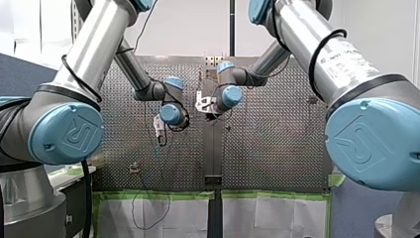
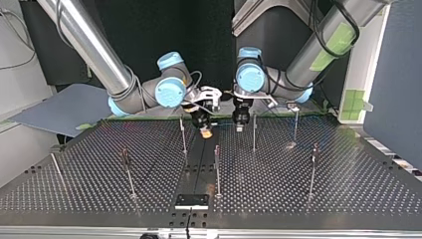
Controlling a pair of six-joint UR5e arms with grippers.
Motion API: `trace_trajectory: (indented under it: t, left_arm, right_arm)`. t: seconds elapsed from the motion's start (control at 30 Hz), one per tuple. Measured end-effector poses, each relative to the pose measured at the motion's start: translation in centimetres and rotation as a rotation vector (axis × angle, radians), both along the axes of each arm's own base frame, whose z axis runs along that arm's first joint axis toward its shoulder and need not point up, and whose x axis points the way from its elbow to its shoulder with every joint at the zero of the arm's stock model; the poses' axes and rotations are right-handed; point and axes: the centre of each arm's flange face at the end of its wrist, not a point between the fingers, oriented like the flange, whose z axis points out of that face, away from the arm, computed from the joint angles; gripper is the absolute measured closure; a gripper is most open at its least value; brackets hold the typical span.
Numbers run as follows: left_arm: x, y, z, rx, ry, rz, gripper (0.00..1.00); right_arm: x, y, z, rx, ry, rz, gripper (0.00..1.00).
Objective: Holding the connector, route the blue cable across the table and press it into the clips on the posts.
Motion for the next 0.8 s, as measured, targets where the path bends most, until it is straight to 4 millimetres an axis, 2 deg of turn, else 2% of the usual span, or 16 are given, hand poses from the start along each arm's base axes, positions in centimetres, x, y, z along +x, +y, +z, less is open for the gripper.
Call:
trace_trajectory:
  t: [0.17, 0.33, 0.8]
  left_arm:
    - [-1.2, 0.2, 1.1, 0.007, 0.015, 0.004, 1.0]
    - [-2.0, 0.4, 2.8, -0.003, -0.001, 0.004, 1.0]
    - [-4.0, 0.2, 9.7, -0.04, -0.092, -0.01, 1.0]
  right_arm:
    - [-0.3, 0.3, 2.9, -0.021, -0.037, -0.004, 1.0]
    - [-0.4, 0.8, 4.9, -0.036, -0.062, -0.002, 1.0]
    - [-1.0, 1.9, 9.7, -0.07, -0.114, 0.0, 1.0]
